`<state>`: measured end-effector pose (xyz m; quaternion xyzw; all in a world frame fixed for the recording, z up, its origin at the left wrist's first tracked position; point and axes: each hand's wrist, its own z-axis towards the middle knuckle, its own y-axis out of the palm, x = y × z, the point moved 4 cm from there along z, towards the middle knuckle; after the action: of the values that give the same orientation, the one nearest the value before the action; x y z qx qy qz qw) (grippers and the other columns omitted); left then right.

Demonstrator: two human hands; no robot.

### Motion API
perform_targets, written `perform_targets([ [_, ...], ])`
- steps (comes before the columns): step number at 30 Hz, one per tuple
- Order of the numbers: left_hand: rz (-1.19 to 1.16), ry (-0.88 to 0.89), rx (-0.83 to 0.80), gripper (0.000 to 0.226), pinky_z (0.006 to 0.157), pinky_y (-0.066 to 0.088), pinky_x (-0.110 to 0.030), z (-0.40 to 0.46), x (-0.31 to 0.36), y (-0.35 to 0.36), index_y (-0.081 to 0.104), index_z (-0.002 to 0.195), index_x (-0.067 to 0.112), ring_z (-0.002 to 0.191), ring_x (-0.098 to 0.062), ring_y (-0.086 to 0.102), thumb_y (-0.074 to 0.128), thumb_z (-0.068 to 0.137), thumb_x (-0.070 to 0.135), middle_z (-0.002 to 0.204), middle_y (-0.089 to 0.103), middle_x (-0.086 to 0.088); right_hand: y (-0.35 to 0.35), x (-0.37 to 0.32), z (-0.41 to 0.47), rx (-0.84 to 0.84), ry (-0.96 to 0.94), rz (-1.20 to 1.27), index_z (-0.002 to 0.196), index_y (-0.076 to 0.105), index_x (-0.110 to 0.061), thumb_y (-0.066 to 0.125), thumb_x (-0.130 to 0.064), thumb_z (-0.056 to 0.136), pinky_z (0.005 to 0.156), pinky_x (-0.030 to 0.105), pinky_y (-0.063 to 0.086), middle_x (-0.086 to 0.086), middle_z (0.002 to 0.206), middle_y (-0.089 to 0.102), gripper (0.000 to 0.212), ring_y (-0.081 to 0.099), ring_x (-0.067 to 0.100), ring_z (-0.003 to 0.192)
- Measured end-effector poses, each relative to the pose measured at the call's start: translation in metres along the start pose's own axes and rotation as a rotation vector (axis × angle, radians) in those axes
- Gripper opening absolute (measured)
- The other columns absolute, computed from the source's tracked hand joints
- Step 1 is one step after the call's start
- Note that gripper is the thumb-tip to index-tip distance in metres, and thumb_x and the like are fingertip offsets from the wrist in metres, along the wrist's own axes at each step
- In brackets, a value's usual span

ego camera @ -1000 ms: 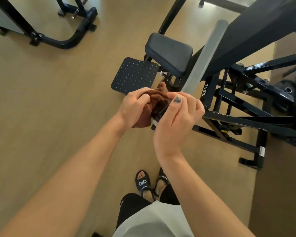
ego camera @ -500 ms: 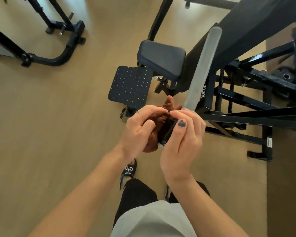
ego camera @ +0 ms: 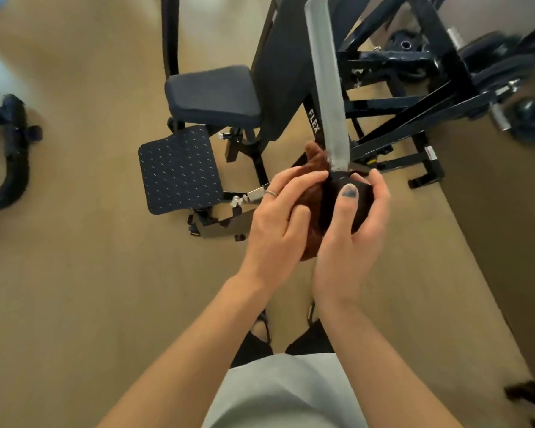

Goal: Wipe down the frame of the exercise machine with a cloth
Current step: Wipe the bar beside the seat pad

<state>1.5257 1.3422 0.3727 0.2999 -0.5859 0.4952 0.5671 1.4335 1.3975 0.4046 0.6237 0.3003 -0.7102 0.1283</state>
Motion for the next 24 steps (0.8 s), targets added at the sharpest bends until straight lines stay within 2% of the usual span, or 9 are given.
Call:
perform_targets([
  [3, 0.028, -0.069, 0.025, 0.035, 0.098, 0.046, -0.012, -0.001, -0.024, -0.006, 0.061, 0.127, 0.031, 0.120, -0.003, 0.053, 0.044, 0.103, 0.012, 0.133, 0.053, 0.006, 0.003, 0.000, 0.000, 0.066, -0.035, -0.056, 0.143, 0.049, -0.021, 0.042, -0.046, 0.101, 0.097, 0.032, 0.056, -0.001, 0.135, 0.060, 0.050, 0.058, 0.007, 0.120],
  [5, 0.047, -0.248, 0.024, 0.034, 0.104, 0.044, -0.016, -0.002, -0.051, -0.016, 0.063, 0.123, 0.030, 0.117, -0.002, 0.052, 0.043, 0.104, 0.011, 0.128, 0.053, 0.009, 0.001, -0.004, 0.001, 0.100, -0.123, -0.156, 0.142, 0.054, -0.007, 0.043, -0.040, 0.102, 0.092, 0.023, 0.054, 0.011, 0.133, 0.060, 0.053, 0.058, 0.009, 0.116],
  [8, 0.076, -0.466, 0.038, 0.032, 0.112, 0.044, -0.031, -0.002, -0.075, -0.027, 0.064, 0.122, 0.028, 0.114, 0.000, 0.051, 0.042, 0.108, 0.012, 0.127, 0.053, 0.010, 0.004, -0.015, -0.005, 0.073, -0.407, -0.436, 0.131, 0.064, 0.000, 0.057, -0.023, 0.102, 0.097, 0.046, 0.054, 0.023, 0.131, 0.061, 0.038, 0.059, 0.031, 0.121],
  [10, 0.070, -0.407, 0.051, 0.031, 0.107, 0.046, -0.026, 0.000, -0.068, -0.026, 0.065, 0.122, 0.027, 0.111, 0.006, 0.052, 0.043, 0.107, 0.012, 0.126, 0.055, 0.011, 0.009, -0.019, -0.014, 0.043, -0.571, -0.591, 0.124, 0.071, -0.005, 0.062, -0.019, 0.100, 0.103, 0.058, 0.048, 0.023, 0.132, 0.063, 0.029, 0.057, 0.039, 0.127],
  [12, -0.002, -0.235, 0.056, 0.030, 0.100, 0.049, -0.020, -0.001, -0.046, -0.017, 0.067, 0.121, 0.029, 0.116, 0.001, 0.056, 0.046, 0.105, 0.015, 0.128, 0.059, 0.010, 0.013, -0.019, -0.017, 0.044, -0.622, -0.667, 0.121, 0.074, -0.007, 0.060, -0.018, 0.102, 0.107, 0.059, 0.044, 0.022, 0.136, 0.062, 0.026, 0.055, 0.039, 0.131],
  [16, -0.061, -0.061, 0.029, 0.034, 0.102, 0.052, -0.028, -0.004, -0.047, -0.009, 0.064, 0.125, 0.036, 0.124, -0.014, 0.057, 0.050, 0.105, 0.012, 0.136, 0.056, 0.007, 0.012, -0.021, -0.015, 0.053, -0.639, -0.652, 0.126, 0.071, -0.005, 0.050, -0.016, 0.103, 0.108, 0.057, 0.043, 0.023, 0.137, 0.061, 0.033, 0.055, 0.039, 0.131],
  [18, -0.002, -0.210, 0.030, 0.036, 0.106, 0.049, -0.028, -0.005, -0.082, -0.022, 0.063, 0.121, 0.040, 0.122, -0.008, 0.054, 0.046, 0.104, 0.013, 0.136, 0.053, 0.006, 0.014, -0.021, -0.015, 0.059, -0.636, -0.638, 0.125, 0.072, -0.006, 0.050, -0.017, 0.102, 0.109, 0.056, 0.041, 0.022, 0.137, 0.060, 0.033, 0.054, 0.039, 0.132],
  [21, 0.103, -0.539, 0.032, 0.032, 0.117, 0.041, -0.047, -0.015, -0.131, -0.040, 0.063, 0.120, 0.033, 0.124, -0.012, 0.050, 0.040, 0.108, 0.014, 0.139, 0.049, 0.003, 0.018, -0.019, -0.016, 0.072, -0.623, -0.688, 0.127, 0.071, -0.006, 0.057, -0.012, 0.098, 0.113, 0.056, 0.037, 0.022, 0.138, 0.060, 0.032, 0.052, 0.039, 0.135],
  [24, 0.105, -0.534, 0.050, 0.030, 0.114, 0.043, -0.042, -0.009, -0.128, -0.043, 0.064, 0.120, 0.029, 0.112, -0.006, 0.052, 0.040, 0.108, 0.015, 0.130, 0.052, 0.005, 0.018, -0.021, -0.024, 0.050, -0.650, -0.631, 0.132, 0.065, -0.001, 0.060, -0.005, 0.096, 0.120, 0.056, 0.031, 0.024, 0.140, 0.058, 0.036, 0.048, 0.039, 0.139],
])
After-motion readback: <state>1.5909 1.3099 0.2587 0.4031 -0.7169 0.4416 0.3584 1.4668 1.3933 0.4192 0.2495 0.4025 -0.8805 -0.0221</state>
